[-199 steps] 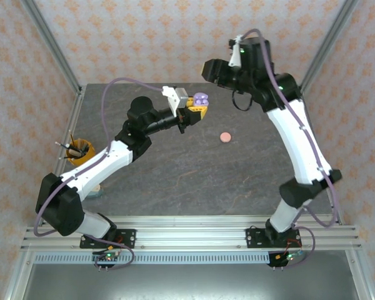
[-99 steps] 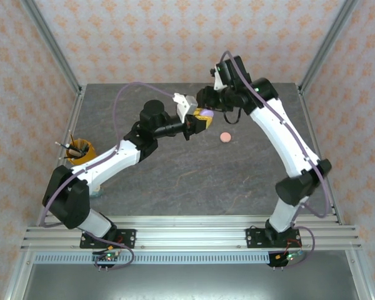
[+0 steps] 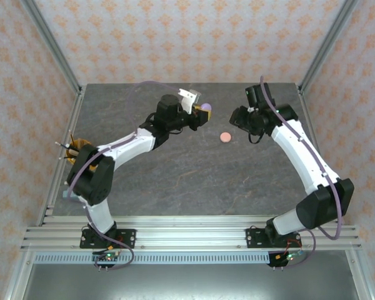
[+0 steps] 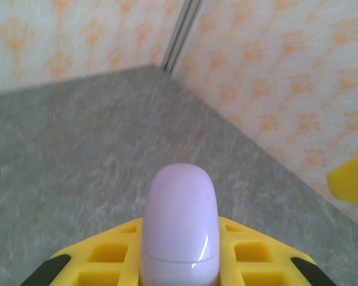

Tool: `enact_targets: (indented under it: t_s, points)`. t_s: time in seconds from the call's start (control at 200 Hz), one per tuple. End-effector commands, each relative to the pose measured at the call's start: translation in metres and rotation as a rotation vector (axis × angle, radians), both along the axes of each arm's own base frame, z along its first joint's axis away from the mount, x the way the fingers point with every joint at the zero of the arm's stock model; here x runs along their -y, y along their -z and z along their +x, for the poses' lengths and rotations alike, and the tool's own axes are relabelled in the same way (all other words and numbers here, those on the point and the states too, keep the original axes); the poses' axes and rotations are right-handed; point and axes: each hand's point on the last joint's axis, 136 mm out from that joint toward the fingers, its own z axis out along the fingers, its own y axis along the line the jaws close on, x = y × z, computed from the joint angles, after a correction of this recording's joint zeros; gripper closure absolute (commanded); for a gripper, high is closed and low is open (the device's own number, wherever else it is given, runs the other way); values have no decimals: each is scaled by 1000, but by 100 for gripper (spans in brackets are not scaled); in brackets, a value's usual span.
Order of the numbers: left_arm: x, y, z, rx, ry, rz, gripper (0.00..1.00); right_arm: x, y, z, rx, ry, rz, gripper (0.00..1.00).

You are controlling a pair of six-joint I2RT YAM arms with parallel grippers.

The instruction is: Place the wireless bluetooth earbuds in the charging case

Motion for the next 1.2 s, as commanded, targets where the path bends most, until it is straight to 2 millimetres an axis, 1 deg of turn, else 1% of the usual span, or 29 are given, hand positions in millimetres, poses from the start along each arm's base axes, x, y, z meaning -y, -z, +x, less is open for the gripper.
enact_targets:
  t_s: [0.0, 0.005, 0.015, 0.05, 0.13, 0.215, 0.32, 0.47, 0.53, 0.606, 0.691, 0.706, 0.746, 0.811, 0.816, 0.836, 0.846, 0.901, 0.946, 0.971, 0.991, 1.006, 1.011, 1.021, 1.036, 1.066, 1.176, 1.186, 1.196]
  points:
    - [-6, 44, 14, -239, -105, 24, 100, 8, 15, 10, 12, 64, 4, 49]
    - [-5, 51, 15, -256, -105, 32, 100, 9, 15, 10, 13, 65, 4, 49]
    - [-5, 60, 16, -285, -110, 38, 100, 10, 18, 10, 9, 69, 4, 49]
    - [-5, 78, 19, -362, -124, 53, 100, 12, 26, 11, 3, 78, 4, 49]
    - [-2, 113, 21, -512, -130, 93, 100, 20, 39, 11, -10, 108, -2, 49]
    - [0, 141, 21, -610, -143, 114, 100, 25, 50, 9, -26, 128, -7, 49]
    - [0, 163, 19, -683, -166, 134, 100, 29, 53, 8, -31, 139, -13, 49]
    - [-5, 189, 12, -769, -179, 187, 100, 31, 51, 7, -17, 149, -19, 49]
    - [-7, 195, 10, -790, -184, 205, 94, 31, 50, 7, -17, 149, -18, 49]
    - [-10, 201, 6, -813, -191, 221, 82, 32, 49, 6, -16, 150, -16, 48]
    - [-18, 202, 5, -821, -214, 241, 63, 32, 44, 5, -4, 149, -18, 44]
    - [-19, 202, 4, -824, -217, 243, 55, 33, 44, 5, -4, 151, -20, 44]
    - [-24, 201, 4, -827, -229, 245, 40, 33, 40, 5, 1, 150, -22, 42]
    - [-33, 196, 4, -827, -243, 248, 27, 34, 34, 4, 10, 147, -22, 38]
    - [-33, 195, 4, -827, -244, 249, 23, 34, 34, 4, 10, 147, -22, 38]
    - [-37, 193, 5, -824, -254, 253, 4, 35, 32, 3, 13, 147, -23, 37]
    - [-39, 193, 5, -824, -258, 256, 1, 35, 32, 3, 14, 147, -23, 37]
    - [-51, 184, 6, -814, -276, 265, 0, 36, 26, 2, 25, 146, -22, 34]
    - [-61, 177, 7, -805, -293, 270, 0, 39, 21, 1, 36, 152, -26, 28]
    - [-68, 172, 8, -797, -306, 273, 0, 41, 20, 0, 39, 157, -32, 23]
    - [-75, 168, 9, -790, -318, 277, 0, 43, 17, 0, 45, 161, -37, 17]
    - [-80, 164, 10, -783, -328, 280, 0, 45, 16, 0, 49, 167, -45, 14]
    - [-81, 163, 10, -782, -330, 280, 0, 46, 16, -1, 50, 168, -47, 12]
    - [-84, 160, 9, -777, -335, 282, 0, 48, 15, -1, 52, 173, -52, 4]
    - [-89, 156, 10, -772, -344, 281, 0, 49, 14, -1, 58, 175, -58, 0]
    - [-100, 149, 12, -760, -367, 278, 0, 53, 12, -1, 65, 183, -73, 0]
    - [-142, 109, 15, -676, -454, 256, 0, 71, 6, -1, 83, 205, -152, 0]
    - [-146, 110, 15, -671, -463, 261, 0, 74, 5, -1, 85, 211, -167, 0]
    - [-149, 98, 15, -643, -471, 254, 0, 76, 4, -1, 88, 214, -181, 0]
